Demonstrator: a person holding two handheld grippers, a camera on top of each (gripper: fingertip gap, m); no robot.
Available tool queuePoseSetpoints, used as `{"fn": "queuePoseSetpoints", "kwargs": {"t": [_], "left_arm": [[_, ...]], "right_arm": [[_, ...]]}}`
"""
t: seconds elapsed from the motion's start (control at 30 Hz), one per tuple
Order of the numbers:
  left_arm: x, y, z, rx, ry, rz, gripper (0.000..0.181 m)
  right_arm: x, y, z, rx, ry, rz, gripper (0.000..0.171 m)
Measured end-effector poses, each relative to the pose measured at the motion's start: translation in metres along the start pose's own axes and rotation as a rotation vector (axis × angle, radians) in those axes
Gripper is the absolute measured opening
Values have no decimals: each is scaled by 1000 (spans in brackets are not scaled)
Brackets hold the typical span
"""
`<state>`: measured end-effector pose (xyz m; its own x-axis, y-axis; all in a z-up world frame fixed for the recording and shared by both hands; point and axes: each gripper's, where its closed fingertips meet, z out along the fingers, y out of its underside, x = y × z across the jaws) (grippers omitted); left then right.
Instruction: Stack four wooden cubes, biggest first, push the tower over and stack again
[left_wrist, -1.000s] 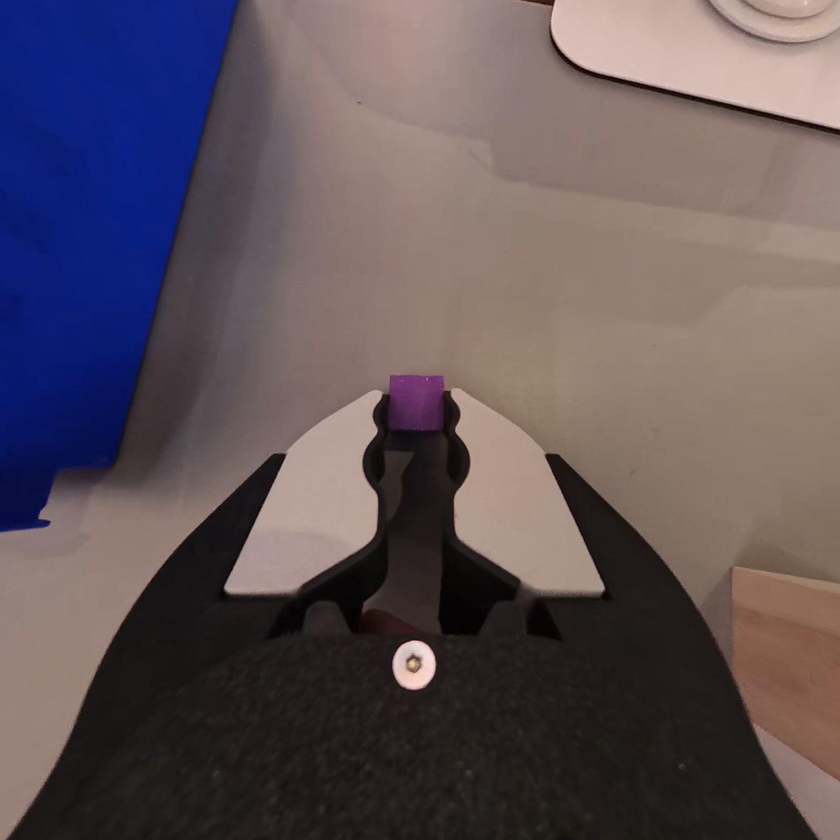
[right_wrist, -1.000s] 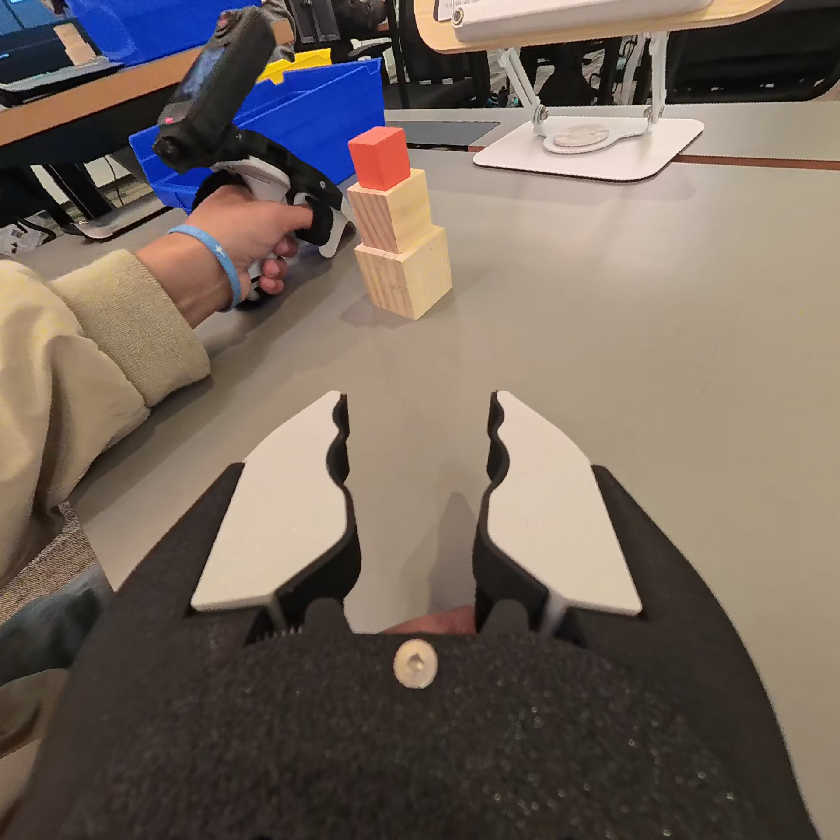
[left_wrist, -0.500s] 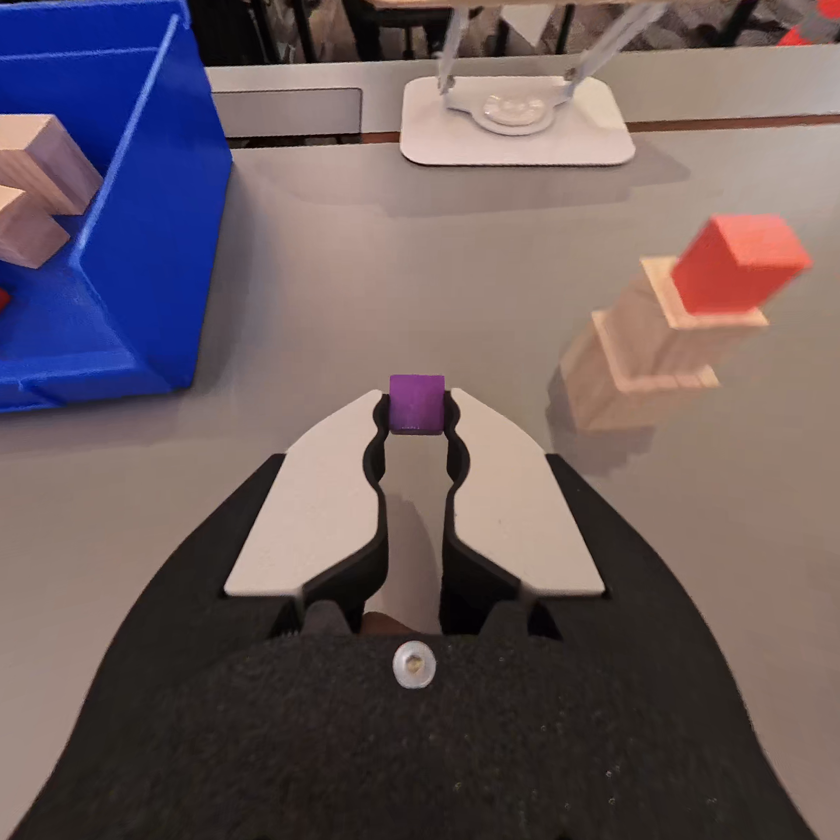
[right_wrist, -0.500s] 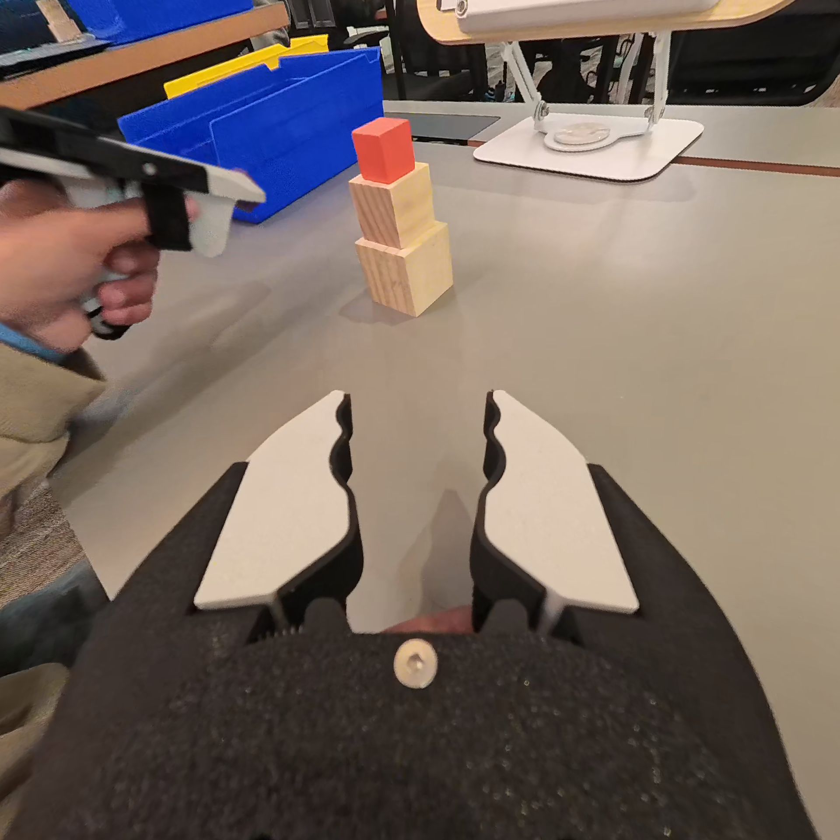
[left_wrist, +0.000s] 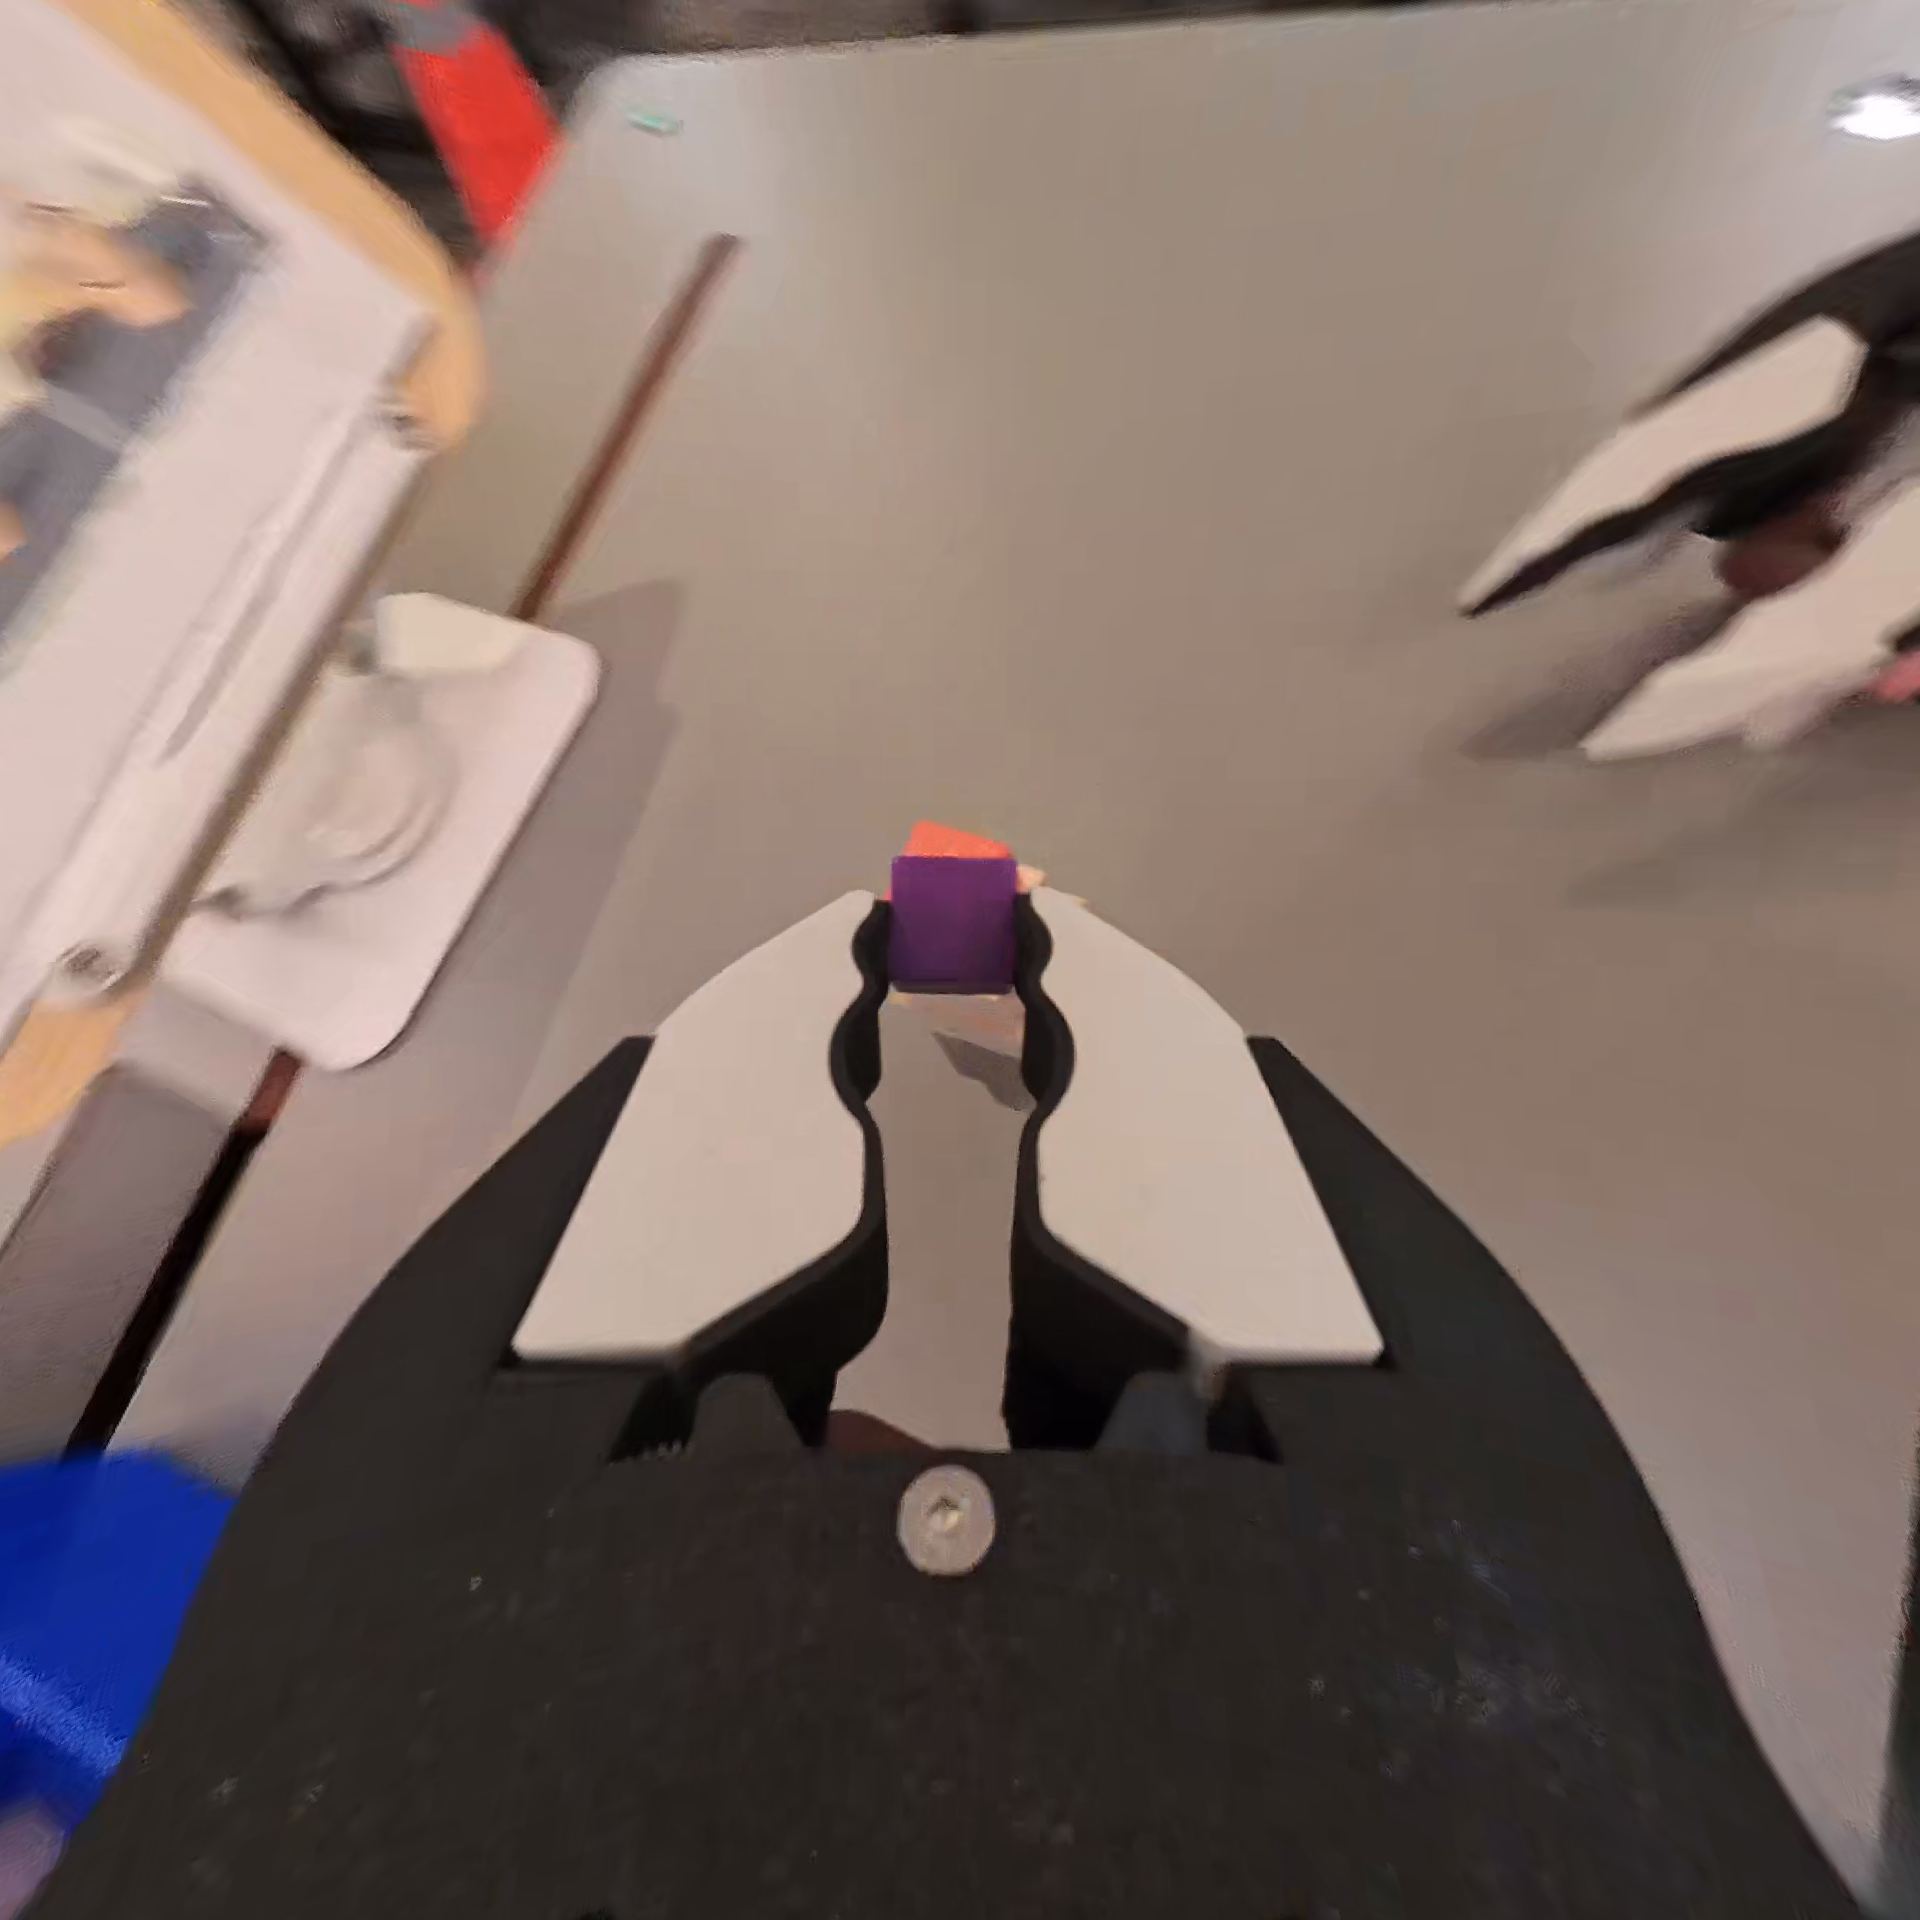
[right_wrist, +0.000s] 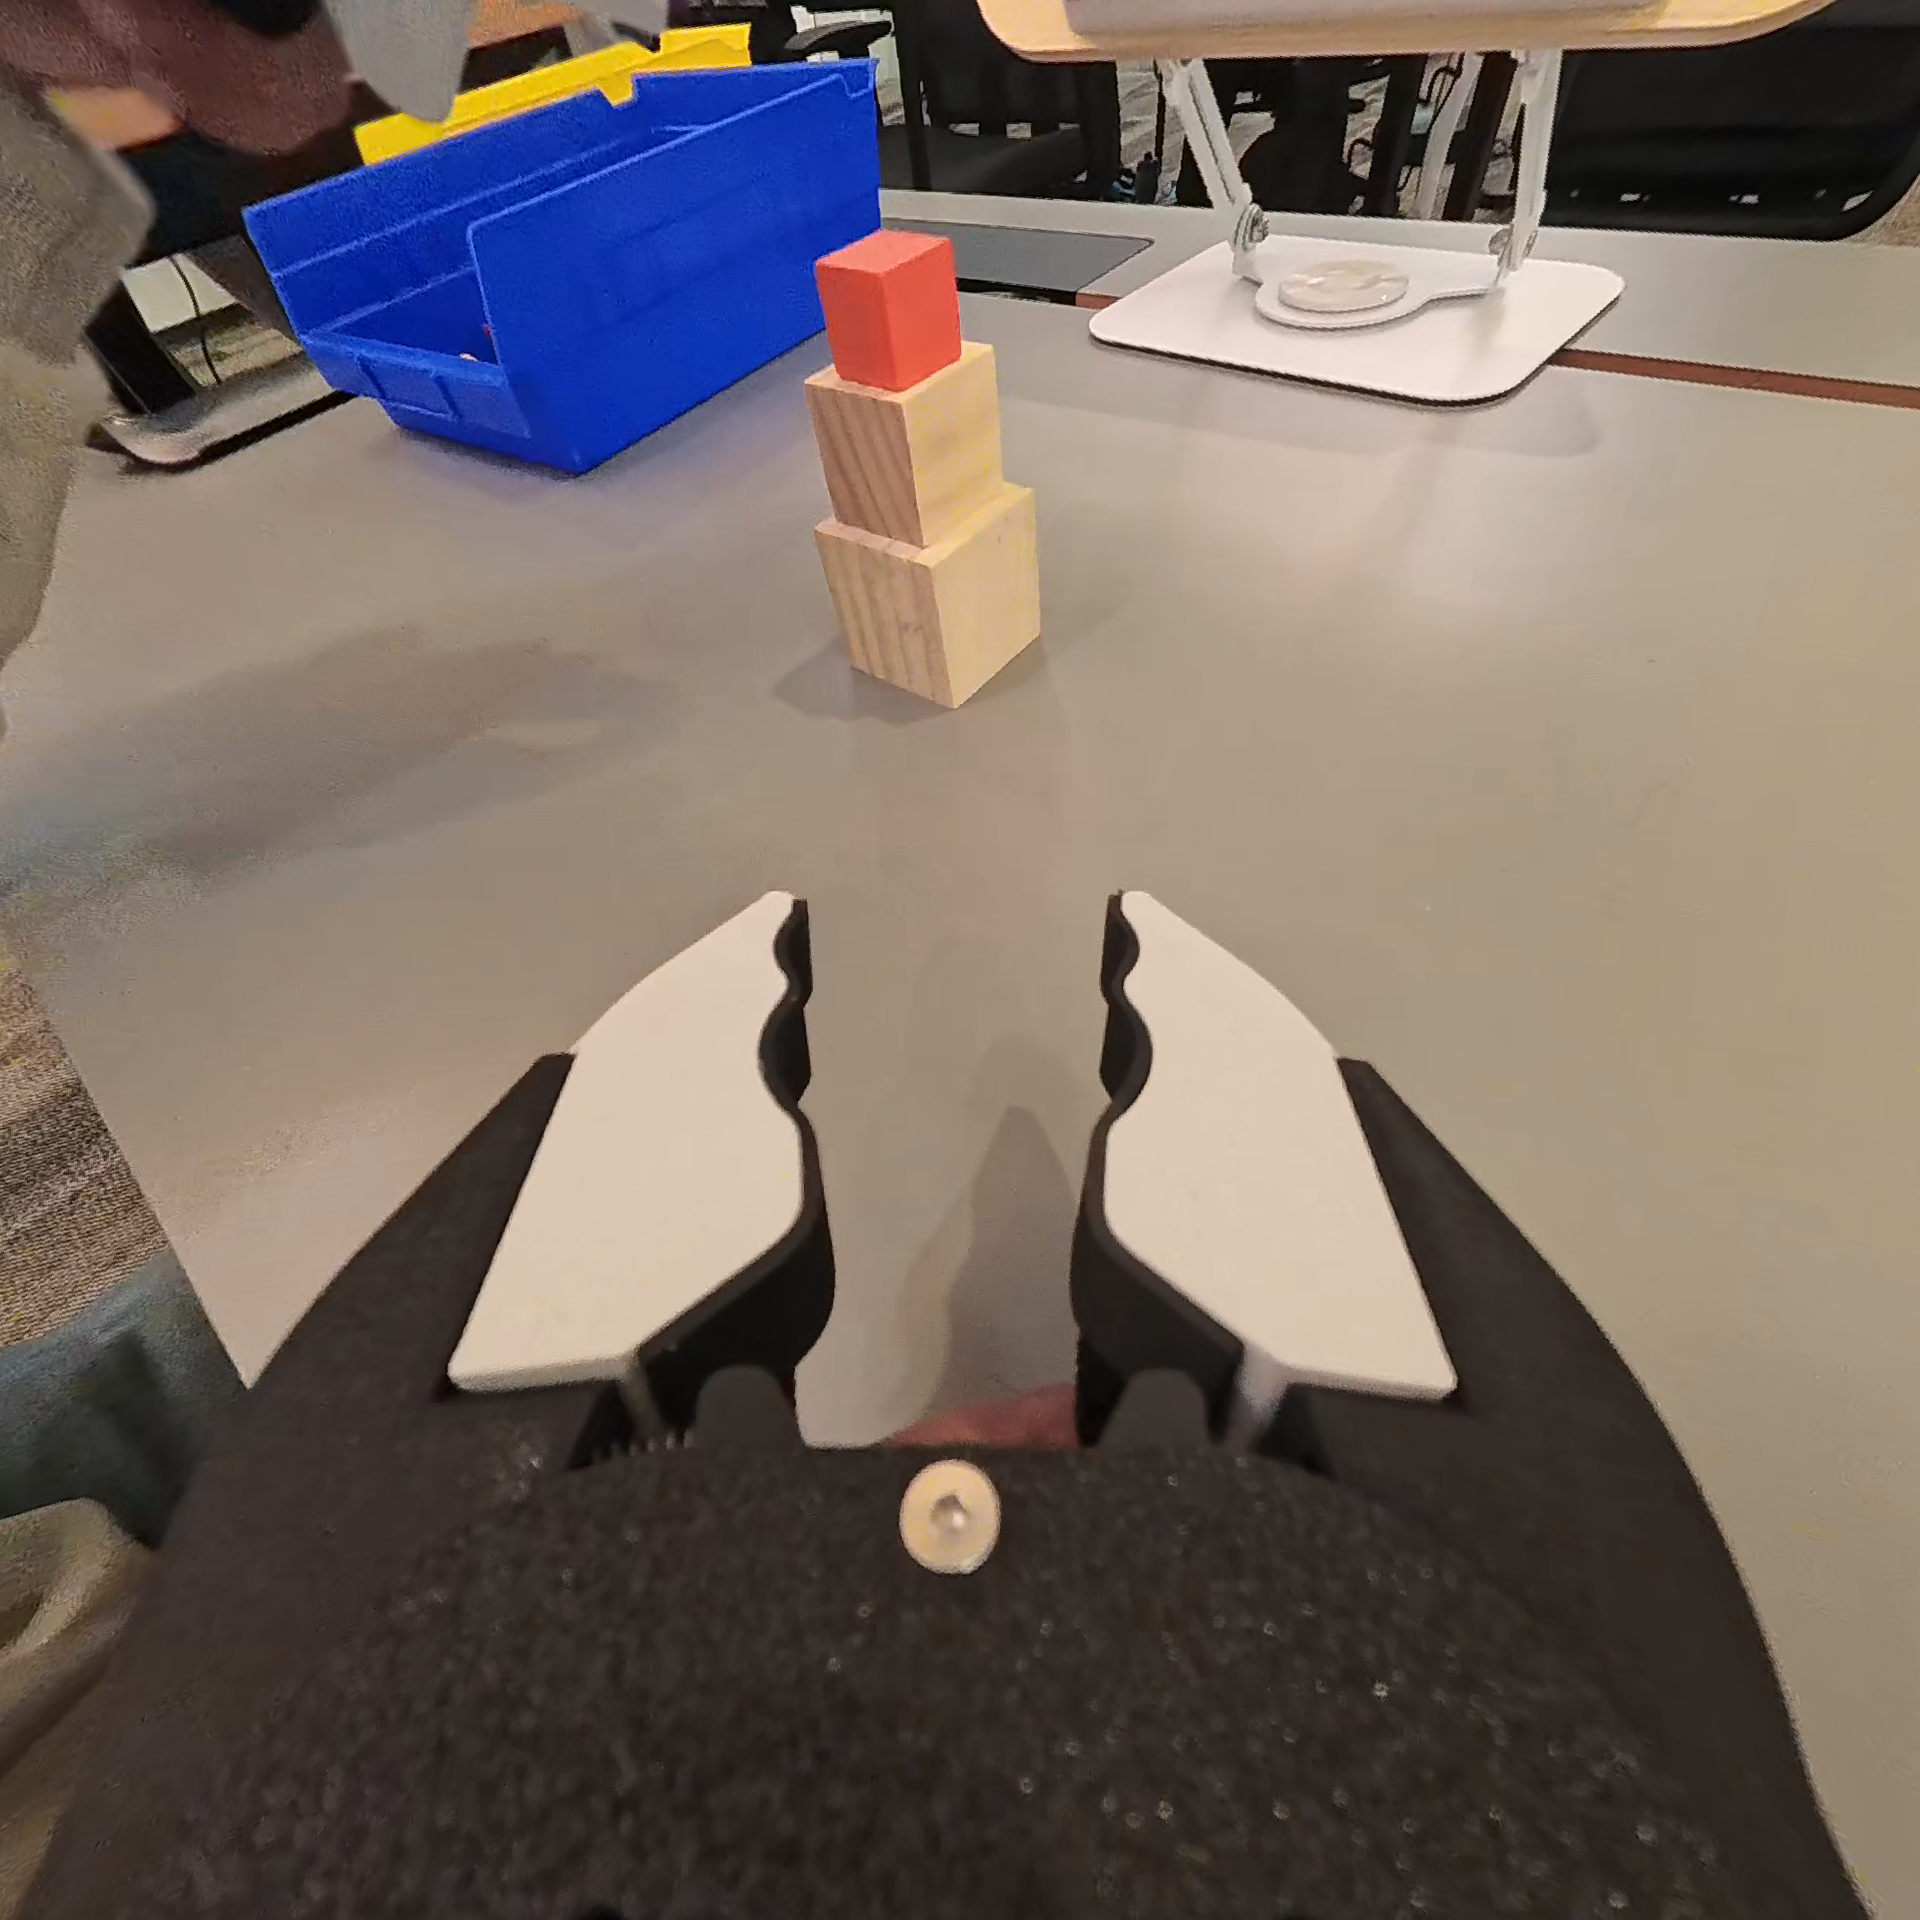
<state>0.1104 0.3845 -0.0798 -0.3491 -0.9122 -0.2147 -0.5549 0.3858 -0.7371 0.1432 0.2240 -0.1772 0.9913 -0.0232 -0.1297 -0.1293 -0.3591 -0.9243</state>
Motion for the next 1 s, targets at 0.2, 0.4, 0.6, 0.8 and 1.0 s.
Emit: {"fn": "queuePoseSetpoints", "kwargs": {"t": [0.2, 0.4, 0.6, 0.8, 1.0], "left_arm": [[-4, 5, 27, -174, 276, 113, 22], [-1, 8, 40, -233, 353, 152, 22], [-5, 14, 50, -242, 359, 138, 22], [-6, 18, 53, -244, 362, 135, 22], [1, 18, 51, -235, 374, 147, 42]], "right_arm": [[-1, -1, -1, 7, 6, -13, 53], [-1, -1, -1, 9, 12, -20, 52], [-1, -1, -1, 7, 14, -24, 52], [-1, -1, -1, 10, 8, -18, 52], [-1, -1, -1, 8, 6, -15, 52]]}}
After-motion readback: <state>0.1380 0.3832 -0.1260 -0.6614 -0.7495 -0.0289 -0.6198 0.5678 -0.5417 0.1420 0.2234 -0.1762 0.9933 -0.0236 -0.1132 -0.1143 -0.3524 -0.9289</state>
